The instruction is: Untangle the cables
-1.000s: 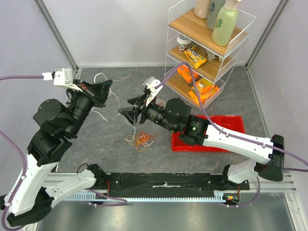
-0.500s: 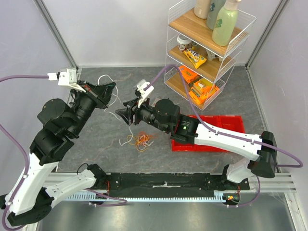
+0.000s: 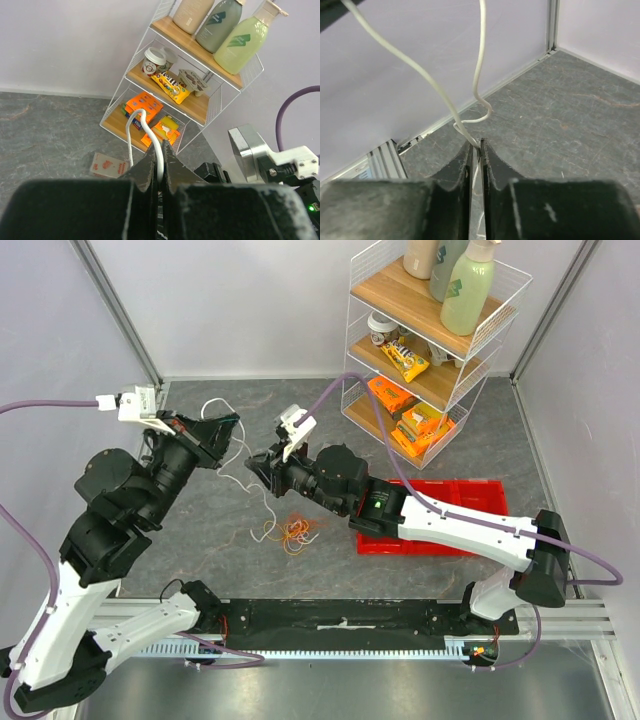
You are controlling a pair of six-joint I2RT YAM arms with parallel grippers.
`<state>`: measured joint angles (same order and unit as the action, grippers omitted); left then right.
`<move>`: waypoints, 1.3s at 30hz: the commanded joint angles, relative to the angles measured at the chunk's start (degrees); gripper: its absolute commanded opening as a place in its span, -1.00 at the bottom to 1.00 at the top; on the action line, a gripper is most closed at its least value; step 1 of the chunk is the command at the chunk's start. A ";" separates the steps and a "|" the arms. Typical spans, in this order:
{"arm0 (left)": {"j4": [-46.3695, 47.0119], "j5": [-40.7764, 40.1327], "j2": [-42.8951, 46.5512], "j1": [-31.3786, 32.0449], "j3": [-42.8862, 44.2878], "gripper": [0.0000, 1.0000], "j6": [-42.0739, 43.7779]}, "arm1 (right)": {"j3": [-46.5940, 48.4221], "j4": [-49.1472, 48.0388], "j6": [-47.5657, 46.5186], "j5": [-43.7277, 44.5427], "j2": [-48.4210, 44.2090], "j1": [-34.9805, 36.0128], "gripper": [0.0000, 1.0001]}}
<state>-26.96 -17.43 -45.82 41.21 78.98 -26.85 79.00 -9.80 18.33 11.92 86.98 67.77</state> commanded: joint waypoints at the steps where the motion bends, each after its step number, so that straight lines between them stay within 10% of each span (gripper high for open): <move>1: 0.86 0.82 0.74 -0.17 0.03 -0.97 -1.63 | 2.74 -2.24 -0.40 1.35 0.21 -0.18 -0.93; 17: 0.68 -4.11 2.40 -0.08 -9.71 -0.96 1.81 | -8.68 3.38 -0.39 -6.74 -14.54 -0.36 -1.00; 23: 5.41 13.34 2.14 -0.17 -16.74 -0.92 -5.39 | -13.87 9.45 -1.01 -1.39 -25.53 -0.36 -1.00; 32: 14.73 42.29 -3.49 -0.17 -22.63 0.29 -8.05 | -10.54 22.97 -3.12 8.02 -34.94 -0.36 -1.00; 39: 18.44 36.44 5.82 -0.34 -30.81 0.75 -6.28 | -10.27 28.17 -2.68 13.13 -38.46 -0.36 -1.00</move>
<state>-13.43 19.99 -45.28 41.21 49.76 -33.85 66.87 14.85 16.38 20.93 50.70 67.61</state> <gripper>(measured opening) 0.823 0.010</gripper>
